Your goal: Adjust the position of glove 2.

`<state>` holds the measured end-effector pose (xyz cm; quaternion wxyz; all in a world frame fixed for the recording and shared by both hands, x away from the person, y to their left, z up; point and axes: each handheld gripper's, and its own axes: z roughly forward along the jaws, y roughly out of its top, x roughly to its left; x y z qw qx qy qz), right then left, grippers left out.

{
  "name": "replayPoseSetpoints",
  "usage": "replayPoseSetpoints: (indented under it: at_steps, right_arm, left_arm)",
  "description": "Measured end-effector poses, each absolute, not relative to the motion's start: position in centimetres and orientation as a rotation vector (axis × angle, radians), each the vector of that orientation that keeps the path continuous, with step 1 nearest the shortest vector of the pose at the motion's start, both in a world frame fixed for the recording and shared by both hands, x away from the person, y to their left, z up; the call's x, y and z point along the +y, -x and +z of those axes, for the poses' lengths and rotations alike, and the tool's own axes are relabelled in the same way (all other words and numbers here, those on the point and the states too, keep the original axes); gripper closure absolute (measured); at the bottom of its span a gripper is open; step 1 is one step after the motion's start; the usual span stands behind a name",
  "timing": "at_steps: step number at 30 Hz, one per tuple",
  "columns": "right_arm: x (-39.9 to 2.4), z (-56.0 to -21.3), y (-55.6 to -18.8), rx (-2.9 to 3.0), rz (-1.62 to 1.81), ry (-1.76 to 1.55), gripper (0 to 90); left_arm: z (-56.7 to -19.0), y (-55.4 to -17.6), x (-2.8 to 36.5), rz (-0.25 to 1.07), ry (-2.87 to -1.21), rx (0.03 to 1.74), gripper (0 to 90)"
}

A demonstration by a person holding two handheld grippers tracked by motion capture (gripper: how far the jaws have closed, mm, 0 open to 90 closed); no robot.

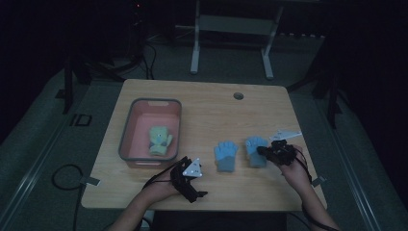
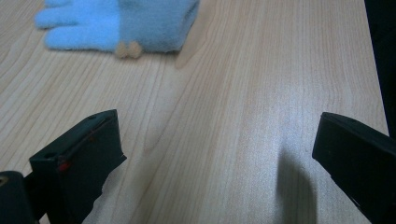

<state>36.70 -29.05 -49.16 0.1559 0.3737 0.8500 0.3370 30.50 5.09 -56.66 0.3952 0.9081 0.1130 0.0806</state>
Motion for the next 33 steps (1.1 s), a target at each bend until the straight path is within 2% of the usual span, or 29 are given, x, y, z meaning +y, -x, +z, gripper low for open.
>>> replayPoseSetpoints:
  at_steps: [7,15,23,33]
  right_arm:
    - [-26.4,-47.0,-36.3,2.427,1.030,-1.008,87.0]
    - [-22.4,-46.5,-36.3,2.451,1.083,-0.986,87.0]
    - [-19.4,-48.1,-36.5,2.497,1.021,-0.962,86.9]
    - [-19.2,-51.2,-37.2,2.548,0.971,-1.059,86.6]
  left_arm:
    - [-56.6,-30.6,5.1,0.205,-2.299,0.288,1.8]
    - [-56.6,-30.6,5.2,0.205,-2.298,0.285,1.8]
    - [-56.6,-30.6,5.2,0.206,-2.290,0.294,1.8]
    - [-56.6,-30.6,5.1,0.209,-2.291,0.299,1.8]
